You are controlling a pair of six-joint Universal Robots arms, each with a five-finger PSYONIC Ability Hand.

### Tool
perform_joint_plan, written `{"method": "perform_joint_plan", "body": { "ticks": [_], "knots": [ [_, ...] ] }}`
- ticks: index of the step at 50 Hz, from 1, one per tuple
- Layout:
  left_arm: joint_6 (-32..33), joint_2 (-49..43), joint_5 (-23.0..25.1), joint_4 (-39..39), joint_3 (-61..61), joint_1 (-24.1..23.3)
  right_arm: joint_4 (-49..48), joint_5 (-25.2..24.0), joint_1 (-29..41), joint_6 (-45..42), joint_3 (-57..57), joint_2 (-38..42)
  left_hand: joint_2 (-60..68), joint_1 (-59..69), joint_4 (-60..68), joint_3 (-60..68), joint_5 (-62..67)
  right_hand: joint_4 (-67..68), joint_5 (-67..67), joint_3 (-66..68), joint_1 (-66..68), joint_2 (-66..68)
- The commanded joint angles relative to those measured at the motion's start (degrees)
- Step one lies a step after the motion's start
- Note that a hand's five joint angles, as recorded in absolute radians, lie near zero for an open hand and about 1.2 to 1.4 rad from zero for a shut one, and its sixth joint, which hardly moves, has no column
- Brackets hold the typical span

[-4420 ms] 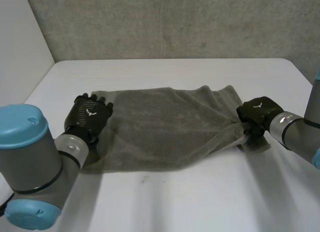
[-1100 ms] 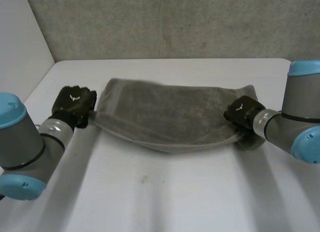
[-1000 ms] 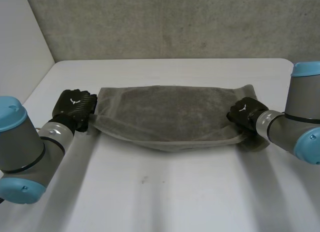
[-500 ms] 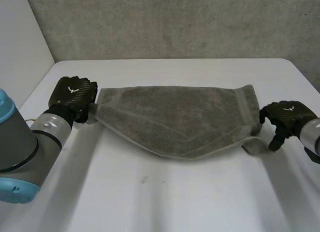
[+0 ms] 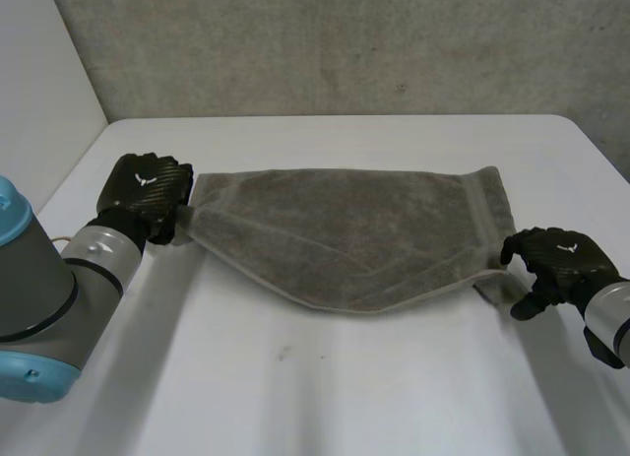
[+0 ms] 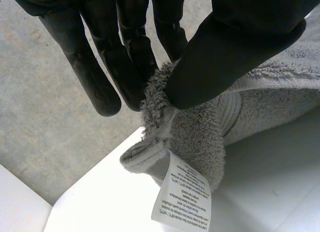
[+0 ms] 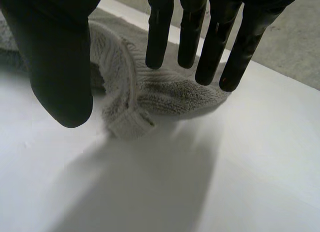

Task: Fold the towel.

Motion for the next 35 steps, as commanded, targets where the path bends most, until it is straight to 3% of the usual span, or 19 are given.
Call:
{"method": "perform_joint_plan", "body": {
  "ticks": [1, 8, 9, 10, 11, 18, 21, 23, 26, 28, 35],
  "knots": [
    [0.0, -0.1, -0.1, -0.1, -0.1, 0.3, -3.3, -0.3, 0.4, 3.2, -1.3, 3.4, 10.3, 13.0, 10.3, 10.3, 10.9, 17.1, 17.5, 16.9, 17.6, 17.5],
    [0.0, -0.2, -0.1, -1.3, -0.1, 0.3, -4.7, -0.4, 0.6, 4.1, -2.7, 6.0, 10.3, 13.0, 10.3, 10.3, 10.9, 31.1, 31.5, 30.9, 31.6, 31.5],
    [0.0, -0.1, -0.2, -2.4, -0.1, 0.3, -4.7, -0.5, 0.8, 4.4, -3.3, 6.3, 10.3, 13.0, 10.3, 10.3, 10.9, 39.6, 40.0, 39.4, 40.1, 40.0],
    [0.0, -0.1, -0.2, -2.4, -0.1, 0.3, -4.7, -0.5, 0.8, 4.4, -3.3, 6.3, 10.3, 13.0, 10.3, 10.3, 10.9, 39.7, 40.1, 39.5, 40.2, 40.1],
    [0.1, -0.1, -0.2, -3.8, -0.1, 0.3, -4.8, -0.5, 1.0, 4.8, -3.7, 6.5, 10.3, 13.0, 10.3, 10.3, 10.9, 51.4, 51.8, 51.3, 52.0, 51.9],
    [0.7, 0.1, -0.7, -11.2, 0.0, 0.8, -3.8, -0.5, 0.6, 4.0, -6.4, 4.6, 10.3, 13.0, 10.3, 10.3, 10.9, 51.5, 52.0, 51.4, 52.1, 52.0],
    [0.9, 1.6, -0.8, -14.8, -0.2, 1.2, 0.1, -0.6, 0.5, 0.8, -7.5, -2.1, 10.3, 13.0, 10.3, 10.3, 10.9, 51.5, 52.0, 51.4, 52.1, 52.0],
    [1.2, 4.2, -0.7, -19.1, -1.4, 1.9, 8.1, -1.3, 0.0, -6.5, -8.6, -8.9, 10.3, 13.0, 10.3, 10.3, 10.9, 51.5, 52.0, 51.4, 52.1, 52.0],
    [1.5, 6.0, -0.6, -21.1, -1.6, 2.5, 12.0, -1.8, -0.8, -11.2, -9.7, -11.5, 10.3, 13.0, 10.3, 10.3, 10.9, 51.5, 52.0, 51.4, 52.1, 52.0],
    [2.8, 11.1, -0.7, -24.2, -1.6, 3.2, 17.7, -2.2, -4.3, -18.7, -12.2, -16.9, 10.3, 13.0, 10.3, 10.3, 10.9, 51.5, 52.0, 51.4, 52.1, 52.0],
    [6.4, 21.4, -0.6, -27.2, 1.9, 3.4, 23.3, -1.0, -6.0, -23.1, -22.5, -22.9, 10.3, 13.0, 10.3, 10.3, 10.9, 51.5, 52.0, 51.4, 52.1, 52.0]
  ]
}}
